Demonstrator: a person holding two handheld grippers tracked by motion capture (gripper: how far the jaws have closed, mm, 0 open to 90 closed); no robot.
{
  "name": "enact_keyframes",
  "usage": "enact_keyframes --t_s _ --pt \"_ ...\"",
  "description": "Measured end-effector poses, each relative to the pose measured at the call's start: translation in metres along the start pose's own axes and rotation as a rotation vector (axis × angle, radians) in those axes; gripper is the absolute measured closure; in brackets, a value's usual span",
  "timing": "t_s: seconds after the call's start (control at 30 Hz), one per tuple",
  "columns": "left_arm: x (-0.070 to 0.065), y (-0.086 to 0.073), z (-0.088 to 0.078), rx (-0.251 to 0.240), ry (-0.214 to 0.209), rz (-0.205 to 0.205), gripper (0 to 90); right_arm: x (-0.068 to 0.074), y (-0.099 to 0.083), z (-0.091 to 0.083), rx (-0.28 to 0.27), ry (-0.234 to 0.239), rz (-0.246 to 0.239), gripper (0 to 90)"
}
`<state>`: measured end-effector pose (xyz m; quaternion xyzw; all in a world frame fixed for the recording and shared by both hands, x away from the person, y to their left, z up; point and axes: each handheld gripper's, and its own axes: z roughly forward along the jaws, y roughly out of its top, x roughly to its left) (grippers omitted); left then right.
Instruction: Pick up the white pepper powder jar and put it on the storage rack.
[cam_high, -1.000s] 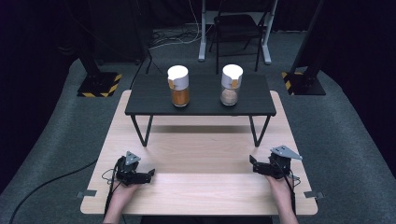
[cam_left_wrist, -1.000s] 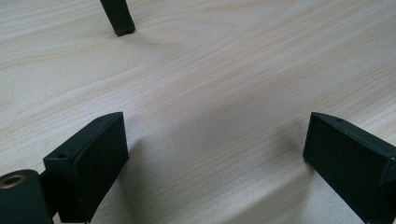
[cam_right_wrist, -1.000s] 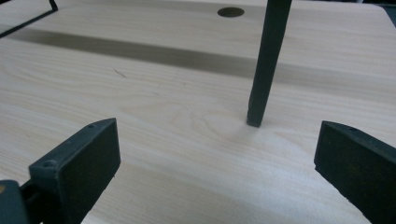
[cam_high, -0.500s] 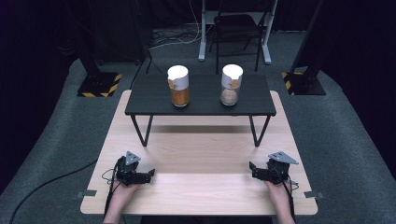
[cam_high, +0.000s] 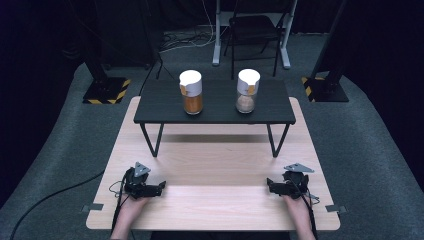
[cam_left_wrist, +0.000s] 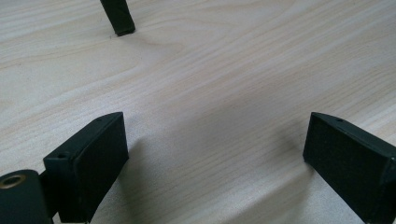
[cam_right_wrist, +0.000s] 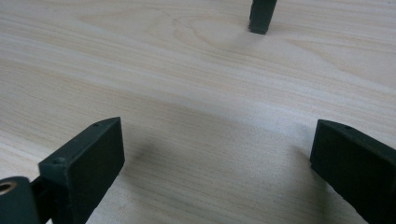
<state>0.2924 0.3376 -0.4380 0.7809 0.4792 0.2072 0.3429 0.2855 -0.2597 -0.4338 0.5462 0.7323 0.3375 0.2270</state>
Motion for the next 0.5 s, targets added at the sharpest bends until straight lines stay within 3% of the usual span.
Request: enact_keyframes --t_s 0.13,0.5 --pt "0.0000 0.0000 0.0000 0.000 0.000 0.000 6.1 0.0062 0.0024 0.0011 0.017 -0.021 -0.039 1.8" --pt "-0.0005 0.0000 0.0001 0.000 0.001 0.000 6.0 0.0050 0.0035 0.0015 0.025 -0.010 -0.050 0.0"
